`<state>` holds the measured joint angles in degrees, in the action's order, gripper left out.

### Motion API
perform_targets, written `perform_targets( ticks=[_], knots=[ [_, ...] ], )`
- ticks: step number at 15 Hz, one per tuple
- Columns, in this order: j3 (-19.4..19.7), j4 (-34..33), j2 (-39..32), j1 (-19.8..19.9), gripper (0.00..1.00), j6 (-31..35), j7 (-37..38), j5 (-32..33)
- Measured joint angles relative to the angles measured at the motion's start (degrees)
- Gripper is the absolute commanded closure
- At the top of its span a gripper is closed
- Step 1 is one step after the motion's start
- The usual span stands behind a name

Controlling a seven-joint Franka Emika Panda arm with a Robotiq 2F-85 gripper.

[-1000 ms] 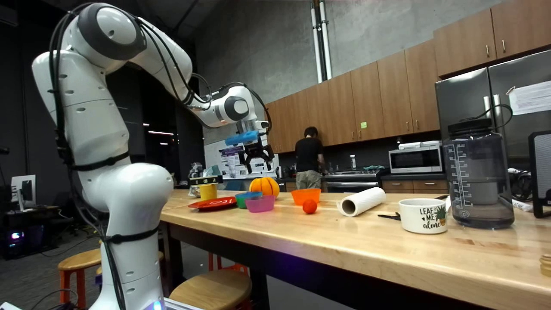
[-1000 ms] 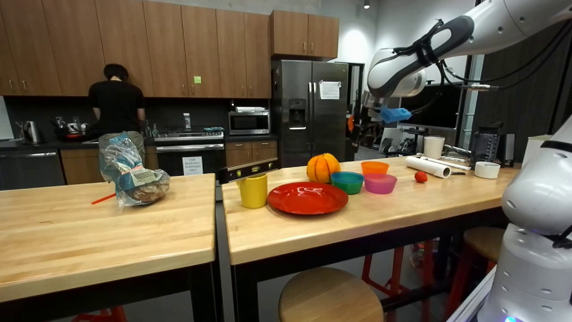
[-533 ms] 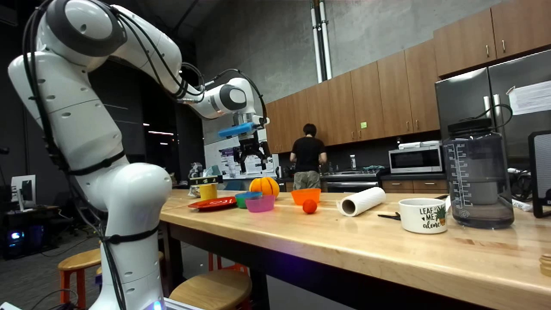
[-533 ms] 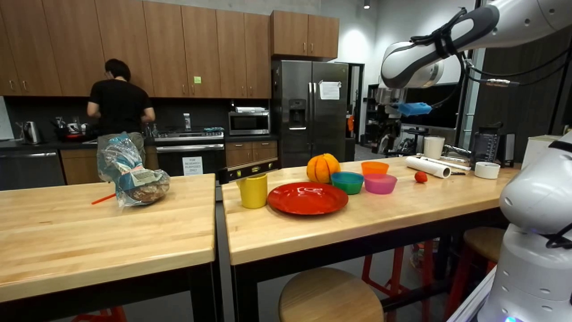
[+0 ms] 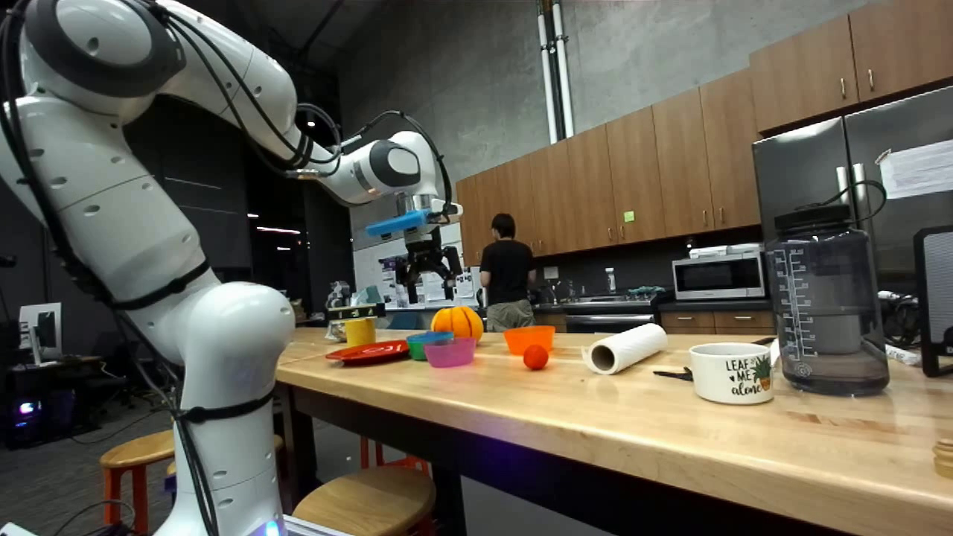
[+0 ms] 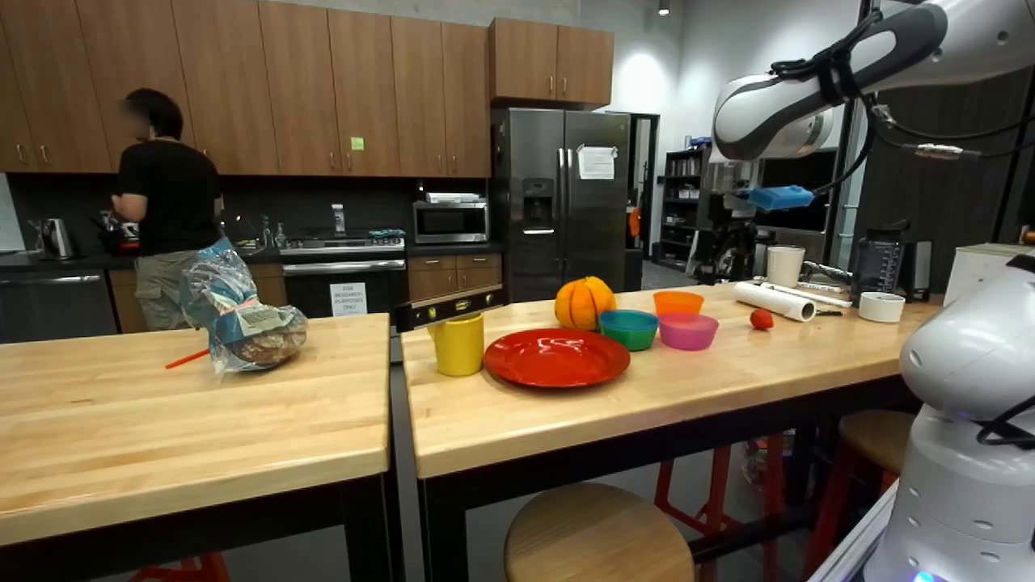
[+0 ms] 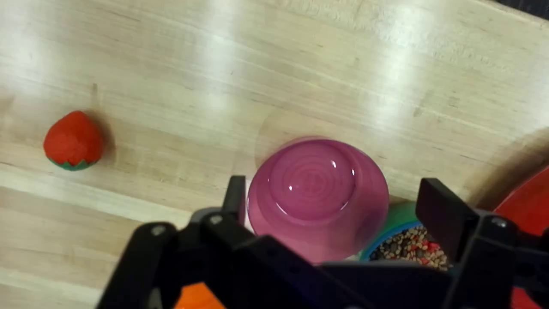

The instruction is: Put the strawberry plush toy and pumpkin plush toy on the kitchen cabinet.

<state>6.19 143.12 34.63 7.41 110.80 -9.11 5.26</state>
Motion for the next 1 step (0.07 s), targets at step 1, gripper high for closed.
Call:
perform_targets(
  ticks=[1],
  knots=[
    [0.0,0.9,0.7,0.1,0.00,-0.3,0.1,0.3]
  ],
)
